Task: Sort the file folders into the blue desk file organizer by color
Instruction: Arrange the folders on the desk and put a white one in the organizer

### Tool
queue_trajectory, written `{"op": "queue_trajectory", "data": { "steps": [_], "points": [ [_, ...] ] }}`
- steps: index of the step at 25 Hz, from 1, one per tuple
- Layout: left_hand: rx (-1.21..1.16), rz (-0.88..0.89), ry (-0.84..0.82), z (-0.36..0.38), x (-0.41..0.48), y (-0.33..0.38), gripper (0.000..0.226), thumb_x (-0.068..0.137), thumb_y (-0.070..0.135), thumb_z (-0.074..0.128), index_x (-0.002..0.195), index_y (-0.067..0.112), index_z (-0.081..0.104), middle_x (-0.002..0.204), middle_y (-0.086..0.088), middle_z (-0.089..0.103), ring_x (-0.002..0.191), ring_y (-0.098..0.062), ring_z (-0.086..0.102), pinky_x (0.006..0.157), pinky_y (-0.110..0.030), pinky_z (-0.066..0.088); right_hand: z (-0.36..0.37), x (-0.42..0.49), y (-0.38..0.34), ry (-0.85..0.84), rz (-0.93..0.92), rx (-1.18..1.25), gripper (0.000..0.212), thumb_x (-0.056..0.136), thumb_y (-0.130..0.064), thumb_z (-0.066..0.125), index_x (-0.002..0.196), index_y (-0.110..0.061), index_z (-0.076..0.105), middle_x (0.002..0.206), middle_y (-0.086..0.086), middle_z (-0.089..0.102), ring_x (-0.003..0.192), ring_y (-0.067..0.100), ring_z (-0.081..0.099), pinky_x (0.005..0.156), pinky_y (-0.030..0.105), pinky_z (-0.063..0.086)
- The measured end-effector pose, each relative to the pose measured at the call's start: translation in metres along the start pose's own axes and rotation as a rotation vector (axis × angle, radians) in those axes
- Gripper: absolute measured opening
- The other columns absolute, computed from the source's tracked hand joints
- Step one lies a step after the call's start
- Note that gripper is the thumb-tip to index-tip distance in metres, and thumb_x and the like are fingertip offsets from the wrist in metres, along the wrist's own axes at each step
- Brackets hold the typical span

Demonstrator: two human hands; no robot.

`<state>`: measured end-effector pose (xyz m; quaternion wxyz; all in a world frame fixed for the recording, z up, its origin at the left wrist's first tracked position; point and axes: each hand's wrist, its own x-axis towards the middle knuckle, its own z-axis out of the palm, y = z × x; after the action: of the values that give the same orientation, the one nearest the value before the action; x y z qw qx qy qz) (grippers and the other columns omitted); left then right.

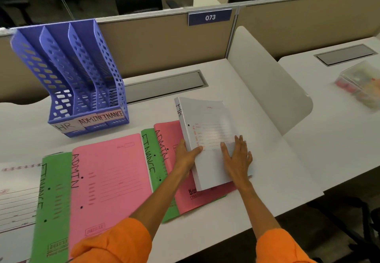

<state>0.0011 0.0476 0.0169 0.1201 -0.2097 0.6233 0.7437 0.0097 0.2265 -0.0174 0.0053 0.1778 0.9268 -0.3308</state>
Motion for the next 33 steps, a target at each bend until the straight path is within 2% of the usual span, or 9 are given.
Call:
{"op": "queue_trajectory", "data": {
  "steps": [4, 6, 9, 11, 13, 17, 22, 26, 33],
  "points": [
    [0.018, 0.059, -0.058, -0.033, -0.016, 0.026, 0.058, 0.079, 0.005, 0.078, 0.130, 0.012, 0.051, 0.122, -0.010, 0.068, 0.105, -0.025, 0.069, 0.087, -0.046, 0.059, -0.015, 0.020, -0.034, -0.072, 0.091, 0.355, 0.083, 0.091, -0.064, 0.047, 0.154, -0.016, 0.022, 0.157, 0.010, 0.035, 0.142, 0.029, 0.036, 0.118, 0.047, 0.029],
    [0.009, 0.097, -0.035, -0.055, -0.027, 0.041, 0.059, 0.079, 0.007, 0.078, 0.130, 0.016, 0.051, 0.121, -0.008, 0.068, 0.104, -0.023, 0.070, 0.087, -0.044, 0.060, -0.011, 0.024, -0.054, -0.107, 0.151, 0.463, 0.074, 0.091, -0.061, 0.054, 0.147, -0.015, 0.036, 0.143, 0.009, 0.049, 0.131, 0.030, 0.048, 0.109, 0.042, 0.039],
    [-0.003, 0.136, -0.012, -0.094, -0.041, 0.062, 0.058, 0.079, 0.006, 0.077, 0.129, 0.017, 0.052, 0.121, -0.006, 0.068, 0.106, -0.024, 0.069, 0.089, -0.046, 0.058, 0.002, 0.023, -0.079, -0.106, 0.122, 0.554, 0.042, 0.088, -0.054, 0.063, 0.102, -0.015, 0.062, 0.099, 0.002, 0.062, 0.100, 0.026, 0.058, 0.084, 0.033, 0.046],
    [0.003, 0.144, 0.003, -0.125, -0.050, 0.072, 0.058, 0.078, 0.006, 0.078, 0.129, 0.014, 0.051, 0.124, -0.008, 0.066, 0.108, -0.025, 0.068, 0.091, -0.049, 0.057, 0.016, 0.016, -0.099, -0.147, 0.087, 0.612, 0.039, 0.087, -0.046, 0.069, 0.088, -0.008, 0.069, 0.086, 0.010, 0.067, 0.090, 0.034, 0.062, 0.080, 0.040, 0.053],
    [0.008, 0.140, 0.025, -0.155, -0.060, 0.080, 0.061, 0.078, 0.007, 0.078, 0.131, 0.014, 0.048, 0.126, -0.007, 0.064, 0.109, -0.025, 0.067, 0.091, -0.049, 0.058, 0.032, 0.005, -0.120, -0.213, 0.093, 0.677, 0.031, 0.085, -0.038, 0.075, 0.087, -0.007, 0.074, 0.089, 0.015, 0.072, 0.091, 0.036, 0.067, 0.091, 0.054, 0.055],
    [0.026, 0.145, 0.060, -0.228, -0.078, 0.085, 0.057, 0.078, 0.009, 0.078, 0.127, 0.018, 0.051, 0.125, -0.007, 0.065, 0.108, -0.023, 0.067, 0.091, -0.046, 0.058, 0.076, -0.024, -0.160, -0.343, 0.106, 0.681, 0.037, 0.080, -0.032, 0.081, 0.091, 0.001, 0.071, 0.100, 0.027, 0.071, 0.093, 0.041, 0.070, 0.089, 0.062, 0.054],
    [0.022, 0.103, 0.124, -0.333, -0.103, 0.069, 0.059, 0.075, 0.011, 0.081, 0.126, 0.021, 0.054, 0.121, -0.003, 0.067, 0.105, -0.018, 0.068, 0.089, -0.039, 0.059, 0.139, -0.072, -0.208, -0.499, 0.116, 0.617, 0.036, 0.079, -0.033, 0.081, 0.103, -0.008, 0.069, 0.103, 0.017, 0.073, 0.093, 0.036, 0.070, 0.083, 0.052, 0.059],
    [-0.019, 0.067, 0.131, -0.413, -0.125, 0.054, 0.045, 0.075, 0.016, 0.083, 0.110, 0.030, 0.059, 0.109, 0.007, 0.071, 0.094, -0.008, 0.072, 0.072, -0.025, 0.060, 0.184, -0.120, -0.240, -0.594, 0.075, 0.598, 0.030, 0.082, -0.020, 0.079, 0.106, -0.014, 0.063, 0.109, 0.018, 0.071, 0.087, 0.031, 0.070, 0.076, 0.044, 0.058],
    [0.003, 0.047, 0.175, -0.507, -0.146, 0.037, 0.053, 0.077, 0.031, 0.081, 0.124, 0.020, 0.059, 0.118, 0.001, 0.070, 0.104, -0.015, 0.069, 0.087, -0.034, 0.060, 0.239, -0.180, -0.287, -0.555, 0.065, 0.593, 0.035, 0.086, -0.012, 0.074, 0.116, -0.013, 0.057, 0.108, 0.016, 0.070, 0.087, 0.033, 0.071, 0.074, 0.043, 0.060]
  ]
}}
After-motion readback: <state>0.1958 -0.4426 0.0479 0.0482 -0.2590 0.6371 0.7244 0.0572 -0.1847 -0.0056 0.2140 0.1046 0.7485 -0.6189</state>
